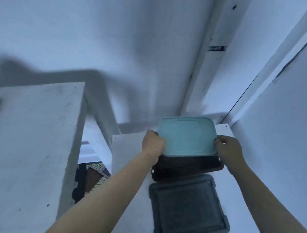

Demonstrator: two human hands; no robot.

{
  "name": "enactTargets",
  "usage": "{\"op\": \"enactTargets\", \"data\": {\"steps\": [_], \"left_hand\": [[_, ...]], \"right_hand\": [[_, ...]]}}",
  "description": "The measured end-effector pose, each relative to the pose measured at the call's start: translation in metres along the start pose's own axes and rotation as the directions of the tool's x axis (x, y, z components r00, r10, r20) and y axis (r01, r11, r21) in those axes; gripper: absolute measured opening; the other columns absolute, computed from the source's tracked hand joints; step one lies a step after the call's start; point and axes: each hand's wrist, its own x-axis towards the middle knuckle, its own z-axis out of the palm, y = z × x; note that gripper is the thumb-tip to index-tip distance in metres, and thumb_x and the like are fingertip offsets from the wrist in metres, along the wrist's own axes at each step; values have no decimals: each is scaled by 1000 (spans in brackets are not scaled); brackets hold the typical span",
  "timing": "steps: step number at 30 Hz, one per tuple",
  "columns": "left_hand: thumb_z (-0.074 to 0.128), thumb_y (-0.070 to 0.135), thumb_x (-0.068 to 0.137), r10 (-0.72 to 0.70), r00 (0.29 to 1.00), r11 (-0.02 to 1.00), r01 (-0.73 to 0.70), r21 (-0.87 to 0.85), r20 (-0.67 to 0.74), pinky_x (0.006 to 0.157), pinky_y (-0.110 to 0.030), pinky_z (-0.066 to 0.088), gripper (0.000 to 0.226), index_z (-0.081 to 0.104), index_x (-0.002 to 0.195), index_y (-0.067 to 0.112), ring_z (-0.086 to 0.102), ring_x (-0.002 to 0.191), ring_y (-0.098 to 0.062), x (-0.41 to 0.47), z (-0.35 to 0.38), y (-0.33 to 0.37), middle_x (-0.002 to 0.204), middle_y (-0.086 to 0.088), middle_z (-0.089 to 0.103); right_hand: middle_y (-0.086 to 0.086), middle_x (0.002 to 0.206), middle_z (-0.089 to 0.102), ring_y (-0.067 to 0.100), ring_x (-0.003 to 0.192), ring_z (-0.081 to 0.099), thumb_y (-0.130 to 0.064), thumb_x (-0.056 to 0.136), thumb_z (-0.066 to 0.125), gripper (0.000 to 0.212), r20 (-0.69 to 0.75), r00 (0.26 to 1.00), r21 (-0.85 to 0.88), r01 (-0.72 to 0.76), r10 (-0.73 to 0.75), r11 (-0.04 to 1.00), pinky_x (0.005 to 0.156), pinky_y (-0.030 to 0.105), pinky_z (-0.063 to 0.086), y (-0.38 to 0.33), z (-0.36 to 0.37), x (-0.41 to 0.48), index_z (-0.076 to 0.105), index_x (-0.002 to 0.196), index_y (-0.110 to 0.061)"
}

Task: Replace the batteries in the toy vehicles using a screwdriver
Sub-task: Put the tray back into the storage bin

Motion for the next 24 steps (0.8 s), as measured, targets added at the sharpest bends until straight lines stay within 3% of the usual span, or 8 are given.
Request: {"op": "enactTargets", "data": {"steps": [3, 6, 8, 11, 14, 16, 19, 24], "left_hand": [[51, 4, 80, -86, 996, 995, 87, 41, -11, 83, -39, 55, 9, 48, 87, 8, 56, 94, -27, 19, 31, -27, 88, -4, 54], [45, -1, 89, -155, 987, 982, 159, 105, -43, 81, -33, 49, 18, 46, 106, 4, 49, 93, -21, 40, 55, -53, 95, -5, 51], [44, -1, 89, -171, 984, 974, 176, 141, -46, 84, -32, 46, 28, 44, 118, 0, 49, 97, -21, 52, 66, -66, 112, -9, 55], [45, -1, 92, -211, 976, 957, 218, 190, -55, 87, -28, 43, 48, 34, 138, -5, 50, 113, -25, 69, 78, -80, 133, -14, 49], [45, 0, 93, -241, 970, 944, 244, 224, -39, 86, -31, 45, 39, 37, 131, -6, 51, 106, -24, 84, 87, -90, 128, -17, 50], [46, -1, 93, -257, 966, 933, 259, 250, -44, 92, -34, 46, 38, 37, 130, -6, 51, 113, -28, 93, 92, -97, 128, -18, 49], [46, -1, 93, -275, 959, 913, 282, 295, -66, 96, -34, 44, 41, 35, 133, -6, 50, 119, -30, 102, 97, -107, 130, -18, 48], [48, -1, 92, -297, 951, 879, 306, 365, -84, 102, -34, 42, 43, 34, 133, -7, 48, 124, -31, 110, 100, -122, 135, -19, 46]], "right_hand": [[11, 96, 62, 26, 92, 54, 5, 89, 42, 32, 78, 994, 23, -85, 83, 996, 77, 30, 40, 30, 12, 25, 68, 107, 1], [11, 102, 62, 25, 91, 53, 11, 84, 40, 40, 183, 973, 13, -146, 141, 989, 77, 29, 40, 57, 27, 48, 64, 115, 1], [10, 109, 63, 26, 96, 56, 10, 84, 42, 42, 233, 958, 17, -175, 167, 984, 82, 32, 45, 71, 38, 61, 62, 120, 1], [24, 116, 62, 37, 105, 58, 8, 87, 42, 36, 288, 934, -8, -217, 210, 976, 91, 46, 47, 87, 52, 76, 62, 117, 6], [26, 104, 60, 31, 85, 56, 3, 88, 40, 27, 337, 910, -63, -232, 240, 971, 70, 36, 45, 97, 64, 91, 62, 103, 8], [17, 93, 55, 21, 75, 49, -3, 89, 41, 17, 379, 885, -119, -243, 270, 963, 58, 29, 36, 100, 72, 102, 56, 95, 4], [8, 81, 47, 17, 69, 46, -8, 91, 43, 12, 429, 843, -156, -286, 326, 945, 54, 28, 35, 104, 86, 114, 49, 93, 2], [8, 82, 46, 18, 69, 46, -7, 91, 42, 12, 497, 790, -151, -330, 360, 932, 53, 28, 35, 115, 100, 119, 47, 96, 2]]}}
